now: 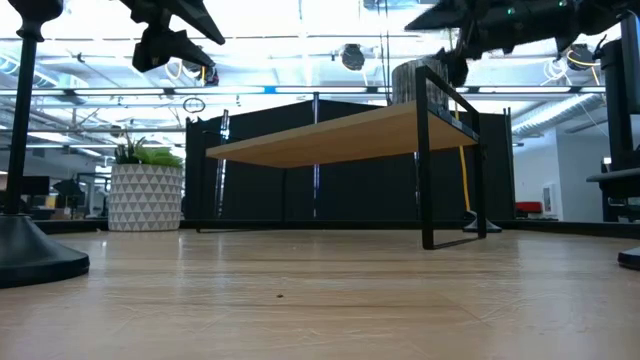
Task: Pick & Place candle stick holders
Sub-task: Put the left orange scented candle on the shelf
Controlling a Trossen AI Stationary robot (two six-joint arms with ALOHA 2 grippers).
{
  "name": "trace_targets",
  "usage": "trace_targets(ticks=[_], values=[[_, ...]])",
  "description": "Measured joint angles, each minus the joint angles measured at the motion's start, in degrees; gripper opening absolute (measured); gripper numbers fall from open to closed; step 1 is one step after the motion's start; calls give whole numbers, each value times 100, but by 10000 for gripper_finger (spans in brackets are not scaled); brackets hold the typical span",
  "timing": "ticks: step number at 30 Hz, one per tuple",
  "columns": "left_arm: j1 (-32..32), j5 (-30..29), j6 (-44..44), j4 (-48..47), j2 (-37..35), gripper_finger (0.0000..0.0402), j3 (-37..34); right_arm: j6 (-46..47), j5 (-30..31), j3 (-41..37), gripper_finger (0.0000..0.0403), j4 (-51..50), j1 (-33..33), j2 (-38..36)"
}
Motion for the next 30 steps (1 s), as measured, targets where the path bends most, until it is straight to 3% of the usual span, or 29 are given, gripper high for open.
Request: trace_targets(ticks=[15, 30], values=[[-2, 0, 118, 49, 0, 177, 0, 66, -9, 2, 400, 465, 0, -971], [-2, 2, 345, 134, 0, 177, 0, 147, -24, 2, 400, 416, 7, -1347]])
